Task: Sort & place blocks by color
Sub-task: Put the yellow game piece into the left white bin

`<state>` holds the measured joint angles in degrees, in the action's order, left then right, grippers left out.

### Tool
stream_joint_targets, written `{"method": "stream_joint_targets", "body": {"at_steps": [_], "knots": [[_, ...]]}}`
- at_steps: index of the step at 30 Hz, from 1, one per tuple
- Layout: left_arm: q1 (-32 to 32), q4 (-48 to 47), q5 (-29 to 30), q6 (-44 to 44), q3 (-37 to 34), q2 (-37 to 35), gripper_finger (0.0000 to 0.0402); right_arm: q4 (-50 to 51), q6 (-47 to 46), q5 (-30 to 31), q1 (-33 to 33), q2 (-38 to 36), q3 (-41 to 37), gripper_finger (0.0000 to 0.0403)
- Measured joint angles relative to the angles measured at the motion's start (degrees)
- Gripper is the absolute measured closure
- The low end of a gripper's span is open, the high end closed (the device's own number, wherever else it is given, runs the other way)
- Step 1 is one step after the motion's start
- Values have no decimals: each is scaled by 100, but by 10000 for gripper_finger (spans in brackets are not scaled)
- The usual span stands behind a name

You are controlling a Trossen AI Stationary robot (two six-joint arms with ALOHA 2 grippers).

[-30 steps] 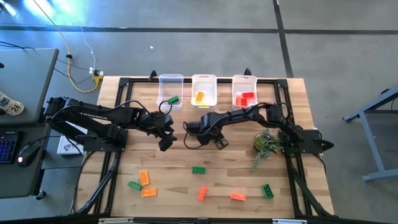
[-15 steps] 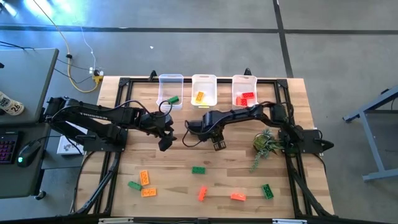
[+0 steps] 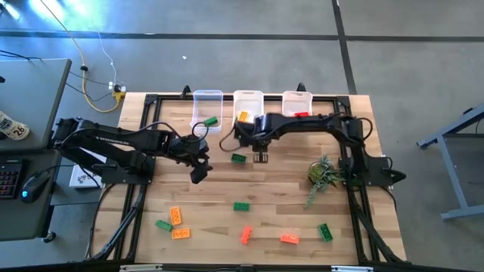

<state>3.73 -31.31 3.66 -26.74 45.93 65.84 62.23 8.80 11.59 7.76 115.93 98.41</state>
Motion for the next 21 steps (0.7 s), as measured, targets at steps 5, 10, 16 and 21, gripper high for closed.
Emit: {"method": "stream_joint_targets", "body": {"at_steps": [5,10,16,21], "knots": [[0,-200,0,0,0,-222,172,-615,-4,228,315,-233,2,292],[0,-358,0,4,0,-465,172,-1735,-323,321,678,-292,4,292],[0,-930,-18,155,0,-770,172,-2602,-959,316,1166,-230,11,292],[-7,-1415,-229,450,0,-965,172,-2766,-1604,71,1523,-133,11,292]]}}
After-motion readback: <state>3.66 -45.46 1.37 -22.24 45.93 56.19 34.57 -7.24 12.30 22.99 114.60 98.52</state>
